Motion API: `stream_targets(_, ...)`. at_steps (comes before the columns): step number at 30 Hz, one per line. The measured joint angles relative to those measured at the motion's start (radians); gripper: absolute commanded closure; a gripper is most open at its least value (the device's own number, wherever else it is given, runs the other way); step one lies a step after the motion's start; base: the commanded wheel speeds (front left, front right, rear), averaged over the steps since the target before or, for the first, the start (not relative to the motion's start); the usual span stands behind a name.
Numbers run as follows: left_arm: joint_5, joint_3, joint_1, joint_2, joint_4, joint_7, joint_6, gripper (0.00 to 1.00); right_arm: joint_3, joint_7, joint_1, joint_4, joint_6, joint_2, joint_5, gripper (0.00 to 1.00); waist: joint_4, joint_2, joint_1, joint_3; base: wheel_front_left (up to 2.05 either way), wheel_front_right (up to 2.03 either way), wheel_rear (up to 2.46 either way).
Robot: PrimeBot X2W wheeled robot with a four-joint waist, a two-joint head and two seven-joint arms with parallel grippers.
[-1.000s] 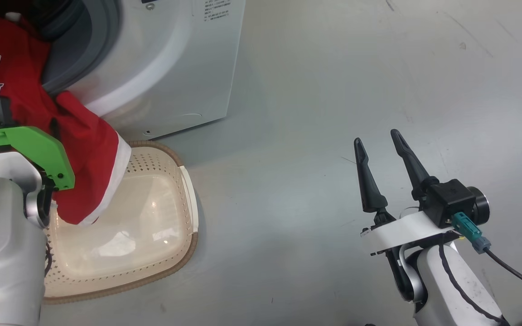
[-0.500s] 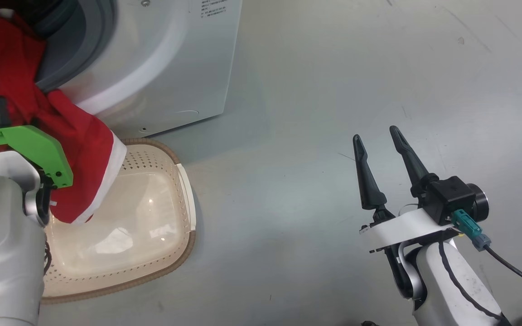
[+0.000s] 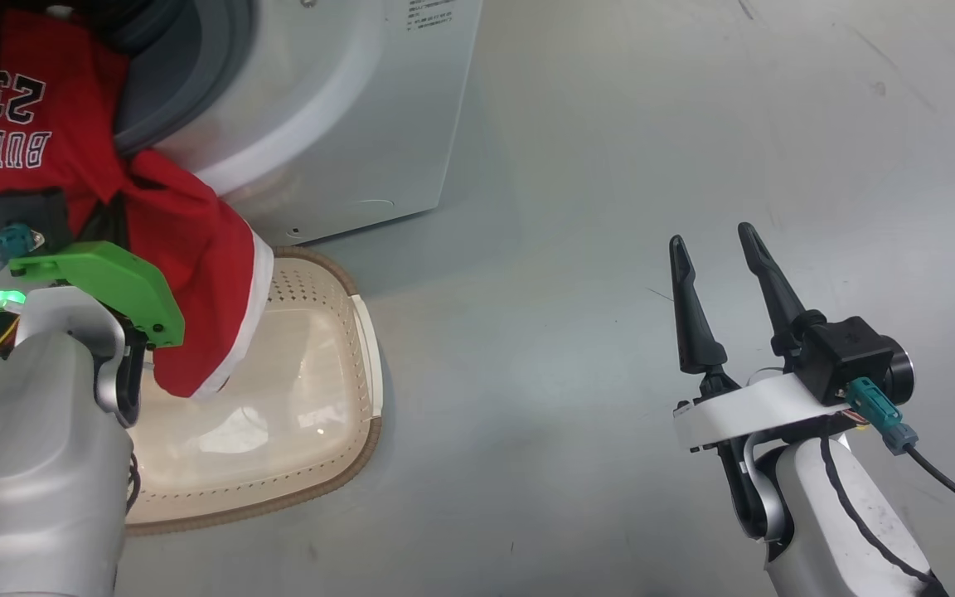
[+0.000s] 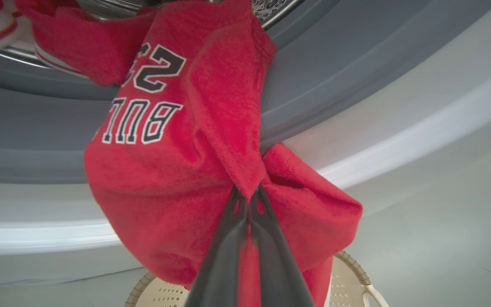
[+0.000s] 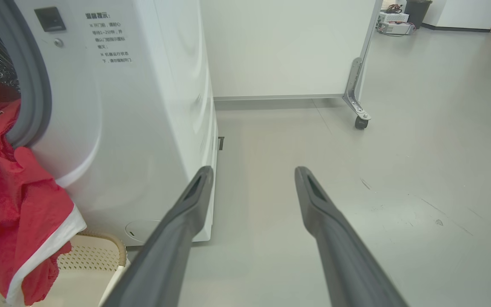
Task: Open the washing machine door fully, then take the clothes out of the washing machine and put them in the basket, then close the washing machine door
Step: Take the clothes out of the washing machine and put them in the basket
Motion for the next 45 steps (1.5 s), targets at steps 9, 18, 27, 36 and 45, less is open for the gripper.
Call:
stream_targets(9,0.0,-0.018,0.079,-0.038,-0.065,-0.129,-0.016,1.0,-0.013,0.0,0.001,-0.001,-0.007,0.0,-0.006,0.0,0.051,0.0,0.0,-0.014,0.0,0.0,0.0)
stream_targets(18,0.0,-0.021,0.148,-0.053,-0.156,-0.209,-0.014,1.0,-0.029,0.0,0.012,0.0,-0.008,-0.015,-0.021,0.0,0.109,0.0,0.0,-0.039,0.0,0.0,0.0)
stream_targets(27,0.003,-0.018,0.226,-0.065,-0.269,-0.22,0.003,1.0,-0.028,0.0,0.036,0.024,-0.007,-0.018,-0.028,0.0,0.155,0.0,0.0,-0.092,0.0,0.0,0.0)
stream_targets(36,0.024,-0.037,0.319,-0.066,-0.377,-0.22,0.017,1.0,-0.01,0.0,0.057,0.038,-0.004,-0.017,-0.029,0.0,0.186,0.0,0.0,-0.156,0.0,0.0,0.0)
stream_targets(45,0.03,-0.082,0.428,-0.072,-0.374,-0.193,0.039,1.0,-0.003,0.0,0.076,0.038,0.002,-0.016,-0.029,0.0,0.183,0.0,0.0,-0.18,0.0,0.0,0.0)
